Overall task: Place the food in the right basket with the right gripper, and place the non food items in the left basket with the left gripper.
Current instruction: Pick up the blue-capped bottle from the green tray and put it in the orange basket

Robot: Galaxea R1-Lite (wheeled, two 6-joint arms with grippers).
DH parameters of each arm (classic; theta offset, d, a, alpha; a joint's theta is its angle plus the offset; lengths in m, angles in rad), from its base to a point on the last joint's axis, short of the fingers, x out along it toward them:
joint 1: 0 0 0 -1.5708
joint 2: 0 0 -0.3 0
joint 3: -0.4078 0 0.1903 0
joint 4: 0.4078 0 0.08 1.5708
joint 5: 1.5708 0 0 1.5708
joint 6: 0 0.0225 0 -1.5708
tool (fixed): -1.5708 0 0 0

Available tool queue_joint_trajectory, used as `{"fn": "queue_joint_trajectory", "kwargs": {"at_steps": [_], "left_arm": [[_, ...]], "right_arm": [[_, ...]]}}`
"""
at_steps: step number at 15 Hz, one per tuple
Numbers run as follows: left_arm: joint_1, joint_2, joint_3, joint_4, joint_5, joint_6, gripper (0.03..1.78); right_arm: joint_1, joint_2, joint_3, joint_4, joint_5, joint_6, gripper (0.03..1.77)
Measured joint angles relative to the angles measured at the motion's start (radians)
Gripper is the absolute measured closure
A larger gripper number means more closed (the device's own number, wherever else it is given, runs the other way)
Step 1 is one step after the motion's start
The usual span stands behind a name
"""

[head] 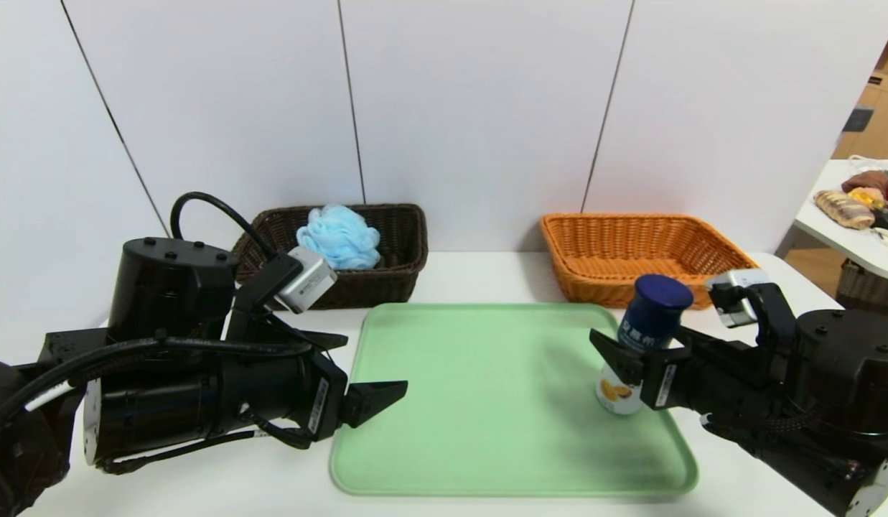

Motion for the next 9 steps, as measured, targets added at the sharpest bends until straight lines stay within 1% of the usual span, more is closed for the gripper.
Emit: {"fn": "queue_joint_trajectory", "kwargs": {"at_steps": [5, 8, 9], "left_arm": [[0.000, 0.000, 0.000, 0.000, -0.001, 0.001, 0.12], [0.000, 0.000, 0.000, 0.000, -0.001, 0.001, 0.12], [0.000, 0.000, 0.000, 0.000, -0.001, 0.001, 0.12]], "right_arm": [[0.000, -0.005, -0.004, 0.001, 0.000, -0.001, 0.10], [0.000, -0.006, -0.004, 0.001, 0.000, -0.001, 0.61], [0.000, -0.006, -0.003, 0.001, 0.000, -0.001, 0.73]]}}
